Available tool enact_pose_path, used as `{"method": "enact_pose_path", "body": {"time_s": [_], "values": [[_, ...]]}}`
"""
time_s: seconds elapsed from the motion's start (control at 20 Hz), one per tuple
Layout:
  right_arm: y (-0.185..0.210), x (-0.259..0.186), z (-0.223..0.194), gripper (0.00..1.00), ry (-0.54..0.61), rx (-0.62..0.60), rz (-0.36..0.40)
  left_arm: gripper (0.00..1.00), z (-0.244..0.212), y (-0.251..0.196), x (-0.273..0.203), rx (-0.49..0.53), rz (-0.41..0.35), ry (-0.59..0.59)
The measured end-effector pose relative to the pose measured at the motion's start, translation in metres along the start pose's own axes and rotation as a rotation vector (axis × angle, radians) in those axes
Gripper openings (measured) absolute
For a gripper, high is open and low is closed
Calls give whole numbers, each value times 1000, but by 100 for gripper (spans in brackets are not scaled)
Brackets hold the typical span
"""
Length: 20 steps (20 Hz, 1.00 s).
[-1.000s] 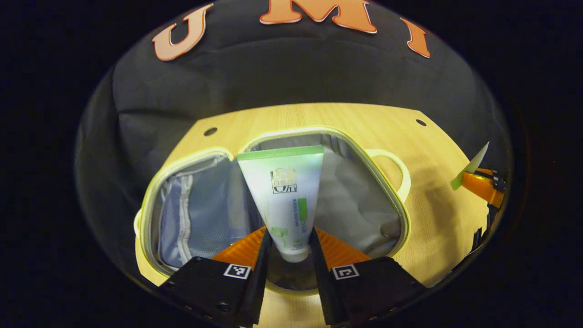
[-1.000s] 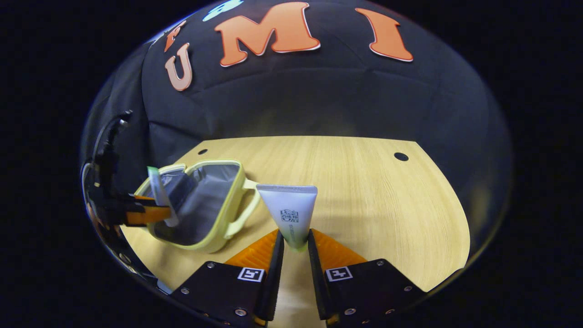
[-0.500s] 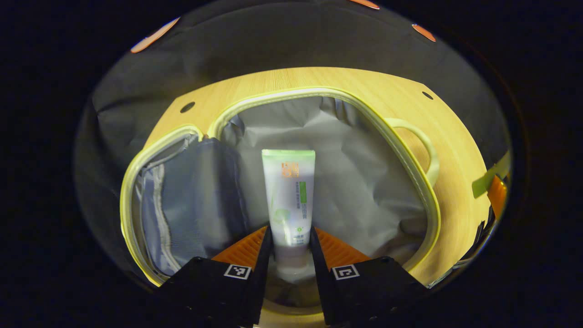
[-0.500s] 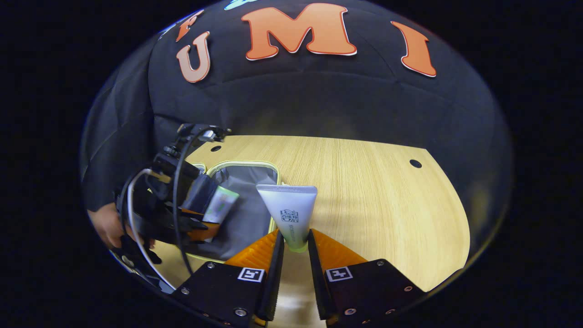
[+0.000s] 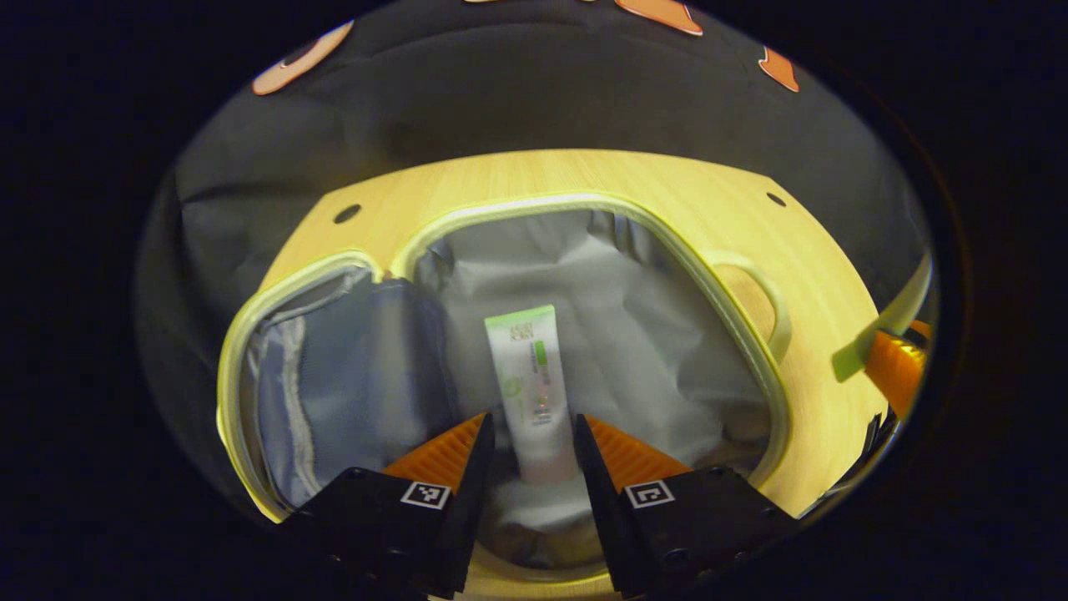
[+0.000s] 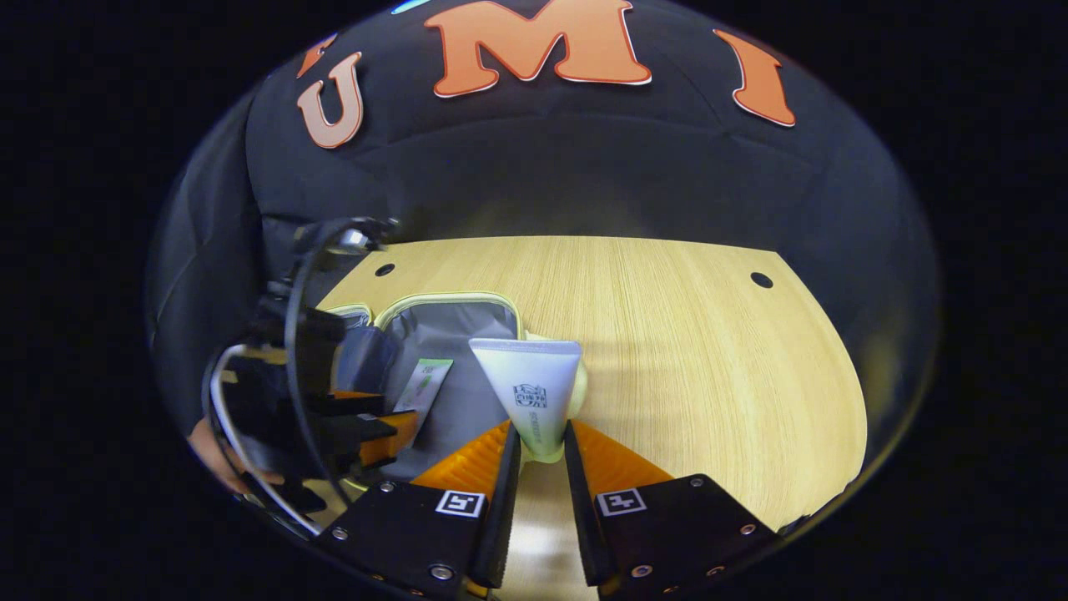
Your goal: First open the suitcase, pack the skin care products into it, and then close the suitcase.
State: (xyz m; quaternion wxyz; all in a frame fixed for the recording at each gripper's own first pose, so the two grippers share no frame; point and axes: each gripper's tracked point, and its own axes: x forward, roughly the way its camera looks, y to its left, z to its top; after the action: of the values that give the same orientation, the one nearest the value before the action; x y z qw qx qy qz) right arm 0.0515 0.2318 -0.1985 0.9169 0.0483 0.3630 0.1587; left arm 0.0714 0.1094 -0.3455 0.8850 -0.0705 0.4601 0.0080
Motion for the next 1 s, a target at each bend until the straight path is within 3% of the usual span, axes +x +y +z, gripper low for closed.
{"method": "enact_pose_path", "body": {"time_s": [0.1,0.15,0.25,0.4,0.45,0.65,1.0], "values": [[12,9,0,35,19,-18,18,65,14,15,-16,-40,9,-72],[21,16,-1,35,38,-37,28,75,20,25,-22,-66,11,-93],[33,28,-5,35,77,-87,47,84,32,58,-39,-127,51,-139],[54,48,-15,35,143,-91,88,83,39,120,-61,-186,105,-167],[57,53,-21,30,171,-85,93,83,35,139,-64,-207,115,-156],[62,66,-40,35,289,-72,110,83,-2,207,-61,-302,180,-103],[69,90,-57,37,377,-43,112,80,-56,300,-56,-445,181,-59]]}}
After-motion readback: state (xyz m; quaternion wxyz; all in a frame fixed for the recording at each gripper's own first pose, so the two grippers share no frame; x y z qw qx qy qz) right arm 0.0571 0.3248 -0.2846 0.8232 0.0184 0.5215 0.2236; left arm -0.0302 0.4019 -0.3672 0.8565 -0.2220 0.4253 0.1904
